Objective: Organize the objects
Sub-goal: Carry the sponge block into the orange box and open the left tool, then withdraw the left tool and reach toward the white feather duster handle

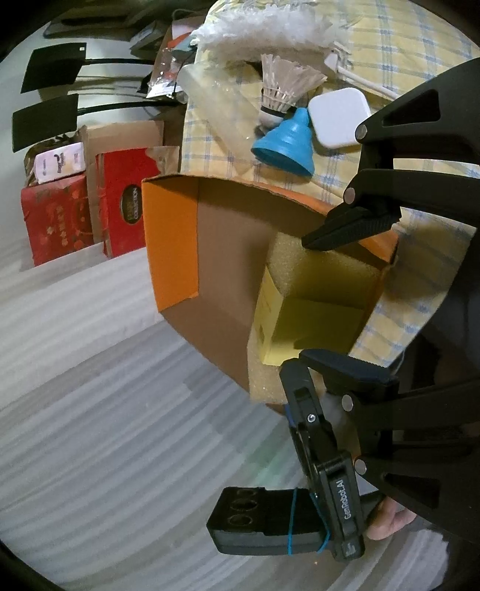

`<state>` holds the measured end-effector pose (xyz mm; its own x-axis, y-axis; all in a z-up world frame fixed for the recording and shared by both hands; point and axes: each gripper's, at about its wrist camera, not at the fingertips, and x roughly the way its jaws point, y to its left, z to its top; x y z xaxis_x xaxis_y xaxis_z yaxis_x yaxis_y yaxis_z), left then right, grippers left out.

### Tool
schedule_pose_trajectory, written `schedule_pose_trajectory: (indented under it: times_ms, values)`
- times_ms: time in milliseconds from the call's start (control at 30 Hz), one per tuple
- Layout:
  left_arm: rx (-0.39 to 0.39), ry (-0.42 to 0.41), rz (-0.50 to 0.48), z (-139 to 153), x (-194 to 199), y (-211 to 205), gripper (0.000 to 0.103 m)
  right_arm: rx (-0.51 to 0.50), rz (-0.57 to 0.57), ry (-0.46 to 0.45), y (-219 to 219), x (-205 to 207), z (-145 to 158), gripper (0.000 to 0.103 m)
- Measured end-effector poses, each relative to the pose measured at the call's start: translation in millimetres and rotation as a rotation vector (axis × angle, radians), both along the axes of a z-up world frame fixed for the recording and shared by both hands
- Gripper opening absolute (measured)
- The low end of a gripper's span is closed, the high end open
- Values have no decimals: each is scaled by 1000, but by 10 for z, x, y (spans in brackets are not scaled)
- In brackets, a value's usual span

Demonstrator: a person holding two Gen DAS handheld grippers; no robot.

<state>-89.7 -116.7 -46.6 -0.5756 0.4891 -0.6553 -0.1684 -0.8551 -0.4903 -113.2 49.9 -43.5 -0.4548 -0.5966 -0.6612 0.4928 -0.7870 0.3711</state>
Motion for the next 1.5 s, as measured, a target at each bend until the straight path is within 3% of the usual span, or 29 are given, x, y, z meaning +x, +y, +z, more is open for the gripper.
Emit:
schedule_pose_trajectory:
  times_ms: [167, 400, 500, 767, 967, 1233, 1500]
  values:
    - [-61, -8, -9, -67, -59, 89, 67, 66, -4, 22, -82, -4, -80, 55]
    - [-42, -1, 8, -40, -12, -15, 78, 134, 17, 50, -122, 88, -151, 53]
    - [1, -2, 14, -9, 12, -97, 80, 143, 17, 56, -97, 133, -124, 54]
    - [-1, -11, 29, 41, 13, -135, 81, 96, 4, 51, 63, 260, -3, 54]
    - [-75, 41, 24, 168, 164, 10, 88, 106, -47, 59, 272, 350, 81, 64]
    - [-91, 94, -26, 332, 350, 316, 94, 114, -153, 61, 679, 435, 118, 77]
    - [-77, 93, -96, 378, 386, 782, 101, 123, -252, 55, 1139, 544, 116, 82]
